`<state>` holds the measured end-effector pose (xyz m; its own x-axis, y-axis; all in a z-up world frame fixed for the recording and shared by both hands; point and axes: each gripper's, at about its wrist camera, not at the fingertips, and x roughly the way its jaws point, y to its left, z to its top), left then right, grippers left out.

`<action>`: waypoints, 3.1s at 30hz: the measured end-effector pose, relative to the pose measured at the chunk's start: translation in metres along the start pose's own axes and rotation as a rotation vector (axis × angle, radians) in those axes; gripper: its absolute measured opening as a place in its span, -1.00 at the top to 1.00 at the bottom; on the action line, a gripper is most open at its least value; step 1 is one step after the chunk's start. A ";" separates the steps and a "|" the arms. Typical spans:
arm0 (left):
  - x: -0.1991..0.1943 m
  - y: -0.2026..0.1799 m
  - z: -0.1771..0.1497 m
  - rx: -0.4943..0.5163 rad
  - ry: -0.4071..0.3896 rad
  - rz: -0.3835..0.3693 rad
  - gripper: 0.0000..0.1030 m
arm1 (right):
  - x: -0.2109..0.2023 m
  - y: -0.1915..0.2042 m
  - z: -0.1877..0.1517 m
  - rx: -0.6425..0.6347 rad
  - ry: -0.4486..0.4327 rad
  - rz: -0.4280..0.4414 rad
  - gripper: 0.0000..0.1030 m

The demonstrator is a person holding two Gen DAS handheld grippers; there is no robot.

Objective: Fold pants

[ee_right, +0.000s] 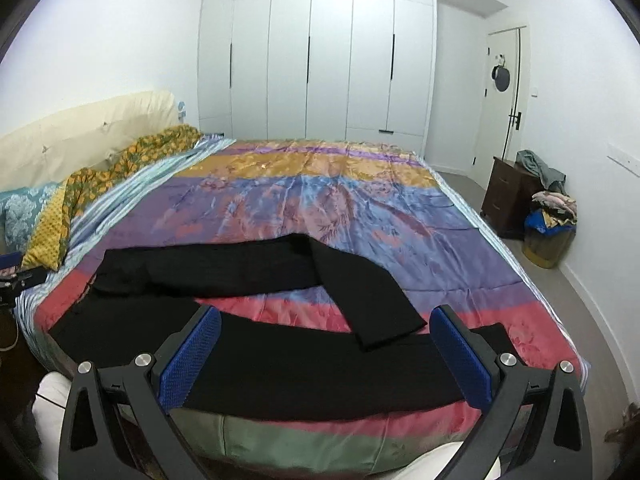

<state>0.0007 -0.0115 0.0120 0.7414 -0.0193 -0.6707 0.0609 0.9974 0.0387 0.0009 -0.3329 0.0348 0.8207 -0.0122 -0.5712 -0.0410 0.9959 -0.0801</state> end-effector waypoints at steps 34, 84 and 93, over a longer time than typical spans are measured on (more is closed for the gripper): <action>0.013 0.005 -0.006 -0.005 0.070 0.000 -0.99 | 0.024 0.012 -0.010 0.071 0.128 0.127 -1.00; 0.207 0.012 0.017 -0.024 0.335 0.178 -0.99 | 0.390 0.031 0.043 0.034 0.415 0.612 -0.32; 0.230 0.021 0.029 -0.029 0.352 0.256 -0.99 | 0.434 0.123 0.040 -0.115 0.478 0.666 -0.32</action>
<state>0.1921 0.0029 -0.1204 0.4566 0.2488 -0.8542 -0.1174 0.9686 0.2193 0.3749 -0.2121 -0.1910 0.2739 0.5147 -0.8125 -0.5125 0.7929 0.3295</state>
